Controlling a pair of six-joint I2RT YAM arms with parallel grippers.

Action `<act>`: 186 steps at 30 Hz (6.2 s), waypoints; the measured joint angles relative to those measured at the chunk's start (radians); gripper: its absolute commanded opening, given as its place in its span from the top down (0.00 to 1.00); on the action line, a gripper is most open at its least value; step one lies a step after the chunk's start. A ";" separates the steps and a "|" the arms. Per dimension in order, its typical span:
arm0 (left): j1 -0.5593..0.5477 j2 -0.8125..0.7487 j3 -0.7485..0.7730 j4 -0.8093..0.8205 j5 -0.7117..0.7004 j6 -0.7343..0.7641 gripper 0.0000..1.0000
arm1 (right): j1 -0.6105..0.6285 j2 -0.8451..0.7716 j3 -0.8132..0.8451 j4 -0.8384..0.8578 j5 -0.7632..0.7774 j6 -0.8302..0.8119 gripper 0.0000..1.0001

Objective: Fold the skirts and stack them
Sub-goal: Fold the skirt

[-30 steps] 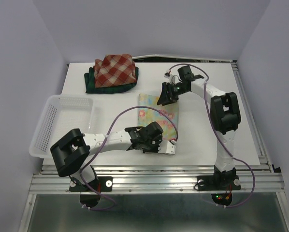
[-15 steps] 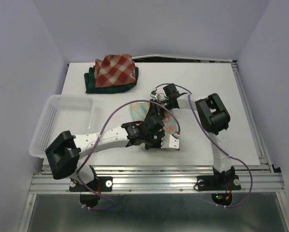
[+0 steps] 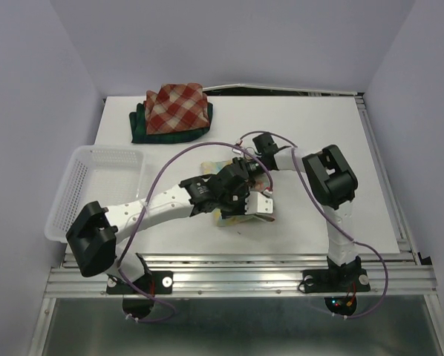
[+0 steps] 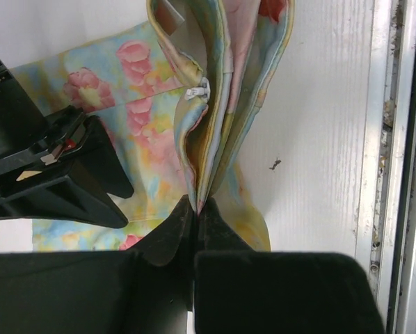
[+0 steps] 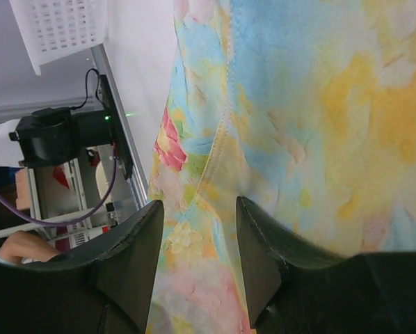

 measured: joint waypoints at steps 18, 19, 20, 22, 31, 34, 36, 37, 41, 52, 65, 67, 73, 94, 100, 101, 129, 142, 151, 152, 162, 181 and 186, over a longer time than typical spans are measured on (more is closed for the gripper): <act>-0.001 -0.039 0.000 -0.065 0.084 0.048 1.00 | 0.054 -0.063 0.100 -0.008 0.010 0.114 0.47; -0.001 -0.040 0.000 -0.065 0.084 0.048 1.00 | 0.064 -0.059 0.100 0.021 0.002 0.138 0.46; -0.001 -0.040 0.000 -0.065 0.084 0.048 1.00 | 0.076 -0.055 0.100 0.050 -0.006 0.167 0.46; -0.001 -0.041 0.000 -0.065 0.084 0.048 1.00 | 0.095 -0.040 0.098 0.120 -0.024 0.225 0.47; -0.001 -0.050 -0.002 -0.065 0.079 0.047 1.00 | 0.136 0.076 0.086 0.253 -0.008 0.309 0.55; 0.000 -0.067 -0.002 -0.064 0.070 0.048 1.00 | 0.135 0.121 0.085 0.257 -0.014 0.312 0.56; 0.008 -0.076 -0.002 -0.064 0.064 0.052 1.00 | 0.134 0.124 0.082 0.262 -0.021 0.313 0.56; 0.014 -0.081 0.000 -0.065 0.061 0.055 1.00 | 0.135 0.124 0.080 0.267 -0.021 0.313 0.56; 0.050 -0.086 0.027 -0.076 0.042 0.070 1.00 | 0.135 0.114 0.041 0.325 -0.030 0.327 0.53; 0.076 -0.093 0.079 -0.087 -0.011 0.087 1.00 | 0.167 0.053 0.017 0.261 -0.015 0.290 0.37; 0.076 -0.093 0.110 -0.127 -0.010 0.073 1.00 | -0.001 -0.043 0.185 -0.179 0.040 0.013 0.21; 0.076 -0.093 0.110 -0.129 -0.009 0.068 1.00 | -0.052 -0.091 0.172 -0.235 0.052 -0.035 0.22; 0.076 -0.093 0.110 -0.134 0.002 0.053 1.00 | -0.071 -0.187 0.034 -0.327 0.064 -0.125 0.23; 0.063 -0.047 0.173 -0.179 0.042 0.033 1.00 | -0.049 -0.148 0.095 -0.537 0.148 -0.205 0.16; 0.044 -0.071 0.143 -0.204 0.071 0.051 1.00 | -0.106 -0.135 0.466 -0.583 0.256 -0.235 0.17; 0.043 -0.072 0.143 -0.208 0.077 0.054 1.00 | -0.121 -0.126 0.512 -0.591 0.269 -0.246 0.17; 0.058 0.136 0.365 -0.257 0.079 0.097 0.99 | -0.150 0.091 0.386 -0.707 0.279 -0.459 0.72; 0.119 0.349 0.404 -0.130 0.036 0.141 0.91 | -0.138 0.088 0.369 -0.708 0.238 -0.473 0.71; 0.132 0.381 0.394 -0.002 -0.028 0.147 0.62 | -0.138 0.088 0.369 -0.711 0.215 -0.473 0.71; 0.132 0.388 0.394 0.011 -0.037 0.146 0.59 | -0.138 0.088 0.369 -0.711 0.215 -0.473 0.71; 0.133 0.353 0.357 0.079 -0.143 0.089 0.52 | -0.138 0.095 0.379 -0.711 0.219 -0.468 0.70; 0.270 0.068 0.017 0.279 0.145 -0.618 0.62 | -0.138 0.034 0.687 -0.687 0.360 -0.390 0.21; 0.383 0.224 0.012 0.371 0.222 -0.796 0.66 | -0.138 -0.166 0.558 -0.639 0.392 -0.373 0.35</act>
